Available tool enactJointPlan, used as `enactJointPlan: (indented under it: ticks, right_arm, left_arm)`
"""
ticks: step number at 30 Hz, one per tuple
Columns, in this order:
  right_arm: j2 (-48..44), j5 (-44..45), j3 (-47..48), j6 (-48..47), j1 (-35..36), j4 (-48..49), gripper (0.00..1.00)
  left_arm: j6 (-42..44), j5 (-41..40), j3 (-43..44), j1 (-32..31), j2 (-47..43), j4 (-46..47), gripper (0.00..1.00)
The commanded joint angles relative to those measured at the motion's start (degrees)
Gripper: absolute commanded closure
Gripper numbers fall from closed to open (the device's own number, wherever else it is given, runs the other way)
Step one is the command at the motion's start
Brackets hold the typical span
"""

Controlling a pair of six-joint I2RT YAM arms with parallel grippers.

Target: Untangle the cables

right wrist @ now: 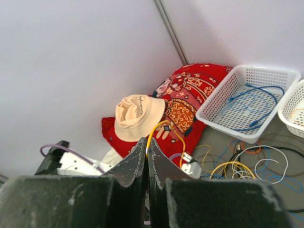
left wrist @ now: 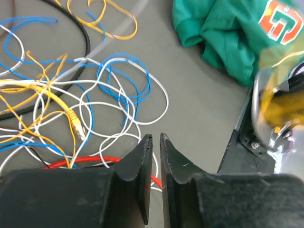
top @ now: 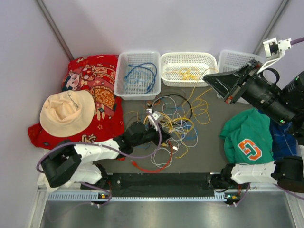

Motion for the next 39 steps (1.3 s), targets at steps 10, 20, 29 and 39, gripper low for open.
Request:
enactJointPlan:
  ticks: [10,20,29,39]
  right_arm:
    - [1.61,0.6,-2.42,0.07,0.75,2.69,1.0]
    - [2.75,-3.27,-2.34,2.18,0.84,3.48,1.0]
    - [2.58,-4.33,-3.21,2.71,0.84,2.69,1.0]
    - [-0.41,8.14,-3.31,-4.22,0.84,6.46,1.0]
  left_arm:
    - [-0.96,-7.32,-7.91,-0.12,-17.3,17.94,0.01]
    - [2.74,0.42,-2.73,-0.12,-8.97,24.17,0.01]
    - [3.1,2.78,4.39,0.06,3.79,31.93,0.39]
    - [-5.41,-10.12,9.76,0.85,5.2,-12.36,1.0]
